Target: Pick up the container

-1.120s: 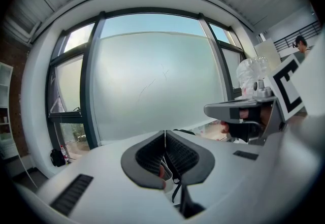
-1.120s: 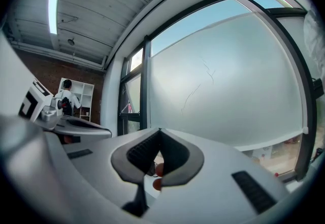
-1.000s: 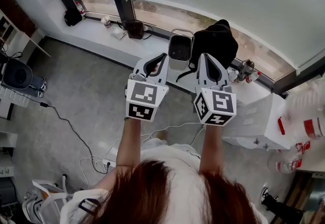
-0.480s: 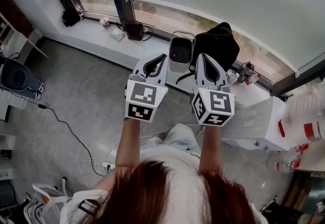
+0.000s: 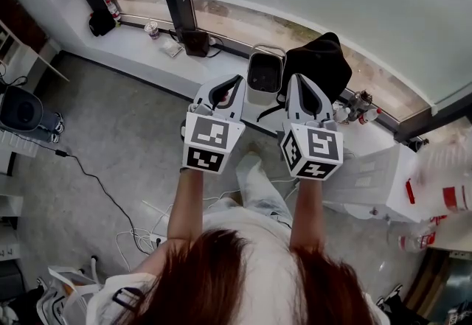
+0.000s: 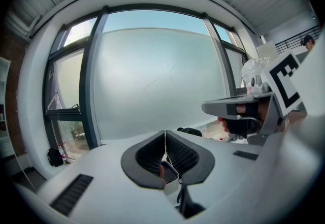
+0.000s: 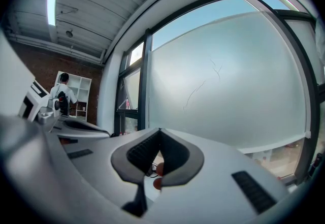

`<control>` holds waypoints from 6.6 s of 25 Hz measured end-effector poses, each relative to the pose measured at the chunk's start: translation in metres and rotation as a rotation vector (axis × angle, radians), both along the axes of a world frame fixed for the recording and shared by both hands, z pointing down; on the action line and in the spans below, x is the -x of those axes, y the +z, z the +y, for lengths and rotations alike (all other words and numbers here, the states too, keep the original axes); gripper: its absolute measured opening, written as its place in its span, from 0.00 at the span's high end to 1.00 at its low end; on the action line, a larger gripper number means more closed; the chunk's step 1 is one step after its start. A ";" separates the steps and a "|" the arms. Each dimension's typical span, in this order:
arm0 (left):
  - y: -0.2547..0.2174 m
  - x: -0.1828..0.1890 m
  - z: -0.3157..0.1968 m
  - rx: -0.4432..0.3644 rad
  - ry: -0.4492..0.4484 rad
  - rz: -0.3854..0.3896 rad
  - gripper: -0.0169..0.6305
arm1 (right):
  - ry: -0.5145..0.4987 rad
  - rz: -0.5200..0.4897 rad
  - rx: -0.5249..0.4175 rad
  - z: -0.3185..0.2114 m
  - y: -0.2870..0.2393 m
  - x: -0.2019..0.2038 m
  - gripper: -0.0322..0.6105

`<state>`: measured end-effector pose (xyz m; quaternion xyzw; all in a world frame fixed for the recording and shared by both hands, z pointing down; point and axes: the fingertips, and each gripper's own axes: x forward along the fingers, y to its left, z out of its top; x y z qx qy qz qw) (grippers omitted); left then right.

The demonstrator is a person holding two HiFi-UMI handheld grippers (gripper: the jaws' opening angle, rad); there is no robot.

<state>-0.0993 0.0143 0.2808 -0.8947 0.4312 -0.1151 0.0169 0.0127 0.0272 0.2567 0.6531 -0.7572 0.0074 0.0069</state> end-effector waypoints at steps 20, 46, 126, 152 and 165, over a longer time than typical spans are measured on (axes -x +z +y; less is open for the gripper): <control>0.031 -0.046 -0.126 0.026 0.017 -0.060 0.94 | 0.006 0.026 0.037 -0.127 0.029 -0.038 0.91; 0.084 -0.126 -0.273 0.066 0.021 -0.094 0.94 | -0.062 0.140 0.154 -0.276 0.097 -0.092 0.91; 0.372 -0.144 -0.416 0.315 0.288 -0.366 0.84 | 0.038 0.545 0.670 -0.400 0.392 -0.111 0.74; 0.417 -0.153 -0.433 0.306 0.291 -0.449 0.83 | 0.131 0.630 0.677 -0.428 0.435 -0.133 0.68; 0.416 -0.151 -0.430 0.305 0.248 -0.434 0.85 | 0.181 0.692 0.623 -0.425 0.430 -0.141 0.76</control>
